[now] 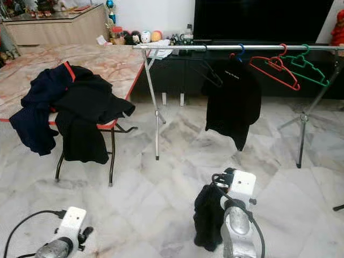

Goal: Hang hanger

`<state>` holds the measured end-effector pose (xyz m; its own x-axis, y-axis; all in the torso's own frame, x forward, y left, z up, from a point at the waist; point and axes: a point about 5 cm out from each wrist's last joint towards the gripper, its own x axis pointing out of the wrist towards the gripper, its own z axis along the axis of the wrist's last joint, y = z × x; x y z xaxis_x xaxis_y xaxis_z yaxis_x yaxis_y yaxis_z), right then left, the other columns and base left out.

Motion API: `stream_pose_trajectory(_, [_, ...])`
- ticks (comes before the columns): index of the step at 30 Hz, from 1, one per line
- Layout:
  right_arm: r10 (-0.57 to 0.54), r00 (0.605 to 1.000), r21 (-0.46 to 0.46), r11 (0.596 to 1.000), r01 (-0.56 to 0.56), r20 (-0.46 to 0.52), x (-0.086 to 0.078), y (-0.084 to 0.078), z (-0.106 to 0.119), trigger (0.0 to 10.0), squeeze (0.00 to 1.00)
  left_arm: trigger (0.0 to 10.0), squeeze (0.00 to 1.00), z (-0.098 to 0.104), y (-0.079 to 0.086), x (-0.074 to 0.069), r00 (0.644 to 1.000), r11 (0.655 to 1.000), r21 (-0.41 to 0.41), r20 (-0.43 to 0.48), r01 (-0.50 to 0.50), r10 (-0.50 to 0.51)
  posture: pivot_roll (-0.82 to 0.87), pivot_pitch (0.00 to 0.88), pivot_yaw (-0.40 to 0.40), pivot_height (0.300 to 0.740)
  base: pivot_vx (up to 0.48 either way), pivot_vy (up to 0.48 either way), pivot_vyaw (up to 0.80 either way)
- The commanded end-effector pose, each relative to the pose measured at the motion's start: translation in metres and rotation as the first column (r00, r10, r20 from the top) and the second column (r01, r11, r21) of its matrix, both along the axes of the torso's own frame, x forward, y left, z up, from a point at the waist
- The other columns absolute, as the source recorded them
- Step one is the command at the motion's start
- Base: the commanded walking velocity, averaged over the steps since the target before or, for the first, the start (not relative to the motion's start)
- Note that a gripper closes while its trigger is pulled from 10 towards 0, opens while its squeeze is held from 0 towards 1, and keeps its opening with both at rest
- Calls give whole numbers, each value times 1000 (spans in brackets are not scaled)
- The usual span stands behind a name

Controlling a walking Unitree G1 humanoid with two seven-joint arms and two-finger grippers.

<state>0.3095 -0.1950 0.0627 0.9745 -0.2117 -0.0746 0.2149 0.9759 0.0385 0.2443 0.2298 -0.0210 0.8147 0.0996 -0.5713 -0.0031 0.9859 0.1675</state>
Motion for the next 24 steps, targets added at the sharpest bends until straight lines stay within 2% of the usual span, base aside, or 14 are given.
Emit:
stream_pose_trajectory(1, [-61, 998, 4, 998, 61, 23, 0, -11, 8, 5490, 0, 10000, 0, -17, 24, -28, 985, 986, -64, -79, -157, 152, 55, 0, 53, 740, 0, 0, 0])
stream_pose_trajectory(2, [-61, 998, 4, 998, 61, 23, 0, -11, 8, 5490, 0, 10000, 0, -17, 24, -28, 985, 986, -64, -79, -157, 152, 55, 0, 53, 740, 0, 0, 0])
stream_pose_trajectory(3, [-74, 997, 4, 997, 74, 18, 1, -12, 8, 10000, 0, 10000, 0, -26, 28, -39, 974, 977, -84, -131, -198, 186, 48, 0, 55, 740, 0, 0, 0])
stream_pose_trajectory(4, [-88, 996, 14, 996, 88, 18, 2, -11, 11, 10000, 0, 10000, 0, -40, 30, -59, 954, 972, -70, -219, -223, 203, 42, 0, 57, 740, 0, 0, 0])
stream_pose_trajectory(6, [-98, 995, 20, 995, 98, 27, 3, -10, 16, 10000, 0, 10000, 0, -55, 29, -85, 925, 973, -40, -319, -228, 204, 34, 0, 61, 740, 0, 0, 0])
stream_pose_trajectory(7, [-99, 995, 20, 995, 98, 31, 3, -9, 19, 10000, 0, 10000, 0, -59, 29, -92, 918, 974, -33, -344, -222, 198, 33, 0, 61, 740, 0, 0, 0])
stream_pose_trajectory(8, [-99, 995, 20, 995, 98, 31, 3, -9, 19, 10000, 0, 10000, 0, -59, 29, -92, 918, 974, -33, -344, -222, 198, 33, 0, 61, 740, 0, 0, 0])
stream_pose_trajectory(10, [-100, 994, 20, 995, 100, 44, 5, -9, 26, 10000, 0, 10000, 0, -63, 26, -102, 906, 969, -44, -366, -244, 212, 29, 0, 64, 740, 0, 0, 0])
stream_pose_trajectory(15, [-116, 992, 30, 993, 114, 42, 8, -7, 30, 10000, 0, 10000, 0, -63, 23, -100, 906, 952, -82, -342, -294, 250, 39, 2, 59, 740, 0, 0, 0])
stream_pose_trajectory(19, [-103, 994, 39, 994, 102, 36, 10, 0, 32, 10000, 0, 10000, 0, -61, 16, -88, 927, 958, -121, -308, -261, 214, 43, 18, 59, 740, 0, 0, 0])
stream_pose_trajectory(24, [-122, 993, 43, 992, 121, 11, 8, -1, 31, 10000, 0, 10000, 0, -61, 14, -86, 928, 958, -124, -306, -259, 211, 39, 27, 57, 740, 233, 0, 0])
